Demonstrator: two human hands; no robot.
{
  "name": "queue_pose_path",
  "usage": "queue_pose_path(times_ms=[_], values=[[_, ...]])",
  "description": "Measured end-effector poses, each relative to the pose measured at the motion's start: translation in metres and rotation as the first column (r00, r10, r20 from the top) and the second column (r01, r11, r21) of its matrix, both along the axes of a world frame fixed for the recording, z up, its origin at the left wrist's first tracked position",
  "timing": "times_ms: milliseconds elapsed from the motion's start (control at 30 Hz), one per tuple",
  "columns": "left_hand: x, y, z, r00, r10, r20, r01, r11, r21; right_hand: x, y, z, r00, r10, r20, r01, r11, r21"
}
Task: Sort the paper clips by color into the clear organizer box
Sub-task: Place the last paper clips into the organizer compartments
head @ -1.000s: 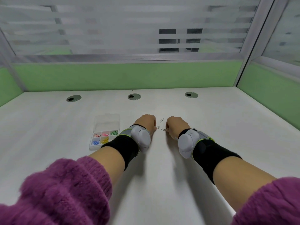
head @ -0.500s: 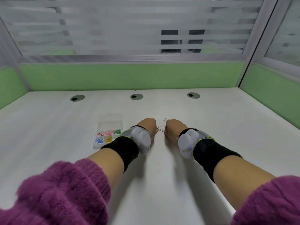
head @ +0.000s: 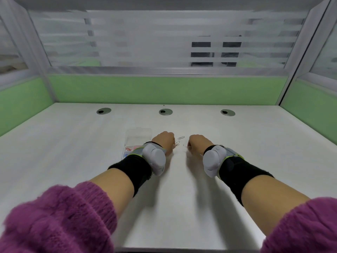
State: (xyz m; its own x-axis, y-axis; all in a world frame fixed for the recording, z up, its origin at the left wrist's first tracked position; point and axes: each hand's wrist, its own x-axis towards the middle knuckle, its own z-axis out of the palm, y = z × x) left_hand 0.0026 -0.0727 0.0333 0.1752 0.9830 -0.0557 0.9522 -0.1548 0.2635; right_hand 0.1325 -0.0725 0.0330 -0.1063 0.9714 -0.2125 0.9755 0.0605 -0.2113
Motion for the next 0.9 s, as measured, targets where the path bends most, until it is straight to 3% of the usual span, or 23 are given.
queue_pose_path(times_ms=[500, 900], values=[[-0.084, -0.025, 0.007, 0.99, 0.141, -0.017, -0.142, 0.99, -0.018, -0.069, -0.015, 0.009, 0.99, 0.138, 0.02, -0.139, 0.988, 0.067], [-0.087, -0.03, 0.0, 0.988, 0.15, 0.016, -0.149, 0.986, -0.073, -0.079, -0.018, 0.005, 0.99, 0.134, -0.035, -0.132, 0.989, 0.067]])
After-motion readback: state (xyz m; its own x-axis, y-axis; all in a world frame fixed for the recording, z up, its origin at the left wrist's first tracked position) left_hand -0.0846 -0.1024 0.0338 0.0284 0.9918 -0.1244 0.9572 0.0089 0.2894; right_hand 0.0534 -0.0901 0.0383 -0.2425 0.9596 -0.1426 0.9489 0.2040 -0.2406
